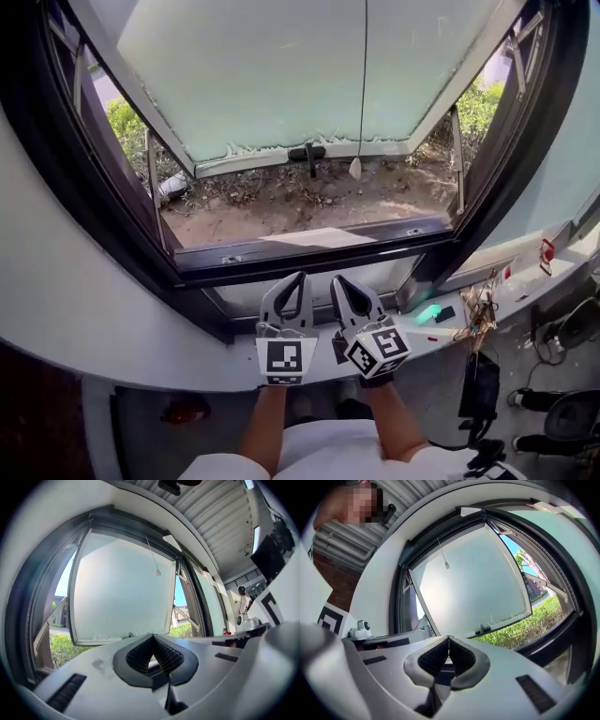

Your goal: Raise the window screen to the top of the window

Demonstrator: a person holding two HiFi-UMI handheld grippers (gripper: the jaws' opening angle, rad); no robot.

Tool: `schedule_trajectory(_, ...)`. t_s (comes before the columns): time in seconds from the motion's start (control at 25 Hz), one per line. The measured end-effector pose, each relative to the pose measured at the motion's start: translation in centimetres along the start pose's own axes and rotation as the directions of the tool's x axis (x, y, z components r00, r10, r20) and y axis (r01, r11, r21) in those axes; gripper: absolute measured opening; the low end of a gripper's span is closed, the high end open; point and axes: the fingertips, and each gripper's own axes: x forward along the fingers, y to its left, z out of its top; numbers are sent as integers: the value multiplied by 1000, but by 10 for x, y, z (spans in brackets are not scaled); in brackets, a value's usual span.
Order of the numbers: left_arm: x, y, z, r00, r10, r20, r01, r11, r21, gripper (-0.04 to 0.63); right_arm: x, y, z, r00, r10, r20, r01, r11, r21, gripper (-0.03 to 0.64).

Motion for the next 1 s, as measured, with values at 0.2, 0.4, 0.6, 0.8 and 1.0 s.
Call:
schedule_trajectory(0.2, -20, 1, -48, 998, -3, -58, -3, 995, -103, 2, -33, 14, -45, 993, -54, -104, 50, 998, -45, 3)
schedule_trajectory(0.4, -50, -27, -38, 999, 19, -38, -24, 992, -124, 2, -81, 10, -36, 992, -75, -102, 69, 996, -61, 3)
schedule_trajectory(0.6, -90, -93, -9, 998, 54, -22, -56, 992, -115, 2, -157, 3, -19, 994, -65, -91, 61, 997, -42, 3)
schedule_trajectory(0.8, -137, -183, -53, 990, 47, -132, -60, 994, -96, 2, -246, -12, -65, 978, -65, -197, 71, 997, 23, 2)
schedule_trajectory(1.0, -181, -212, -62, 977, 82, -199, -96, 993, -64, 2, -286, 7, -68, 971, -29, -235, 26, 1000, -18, 3)
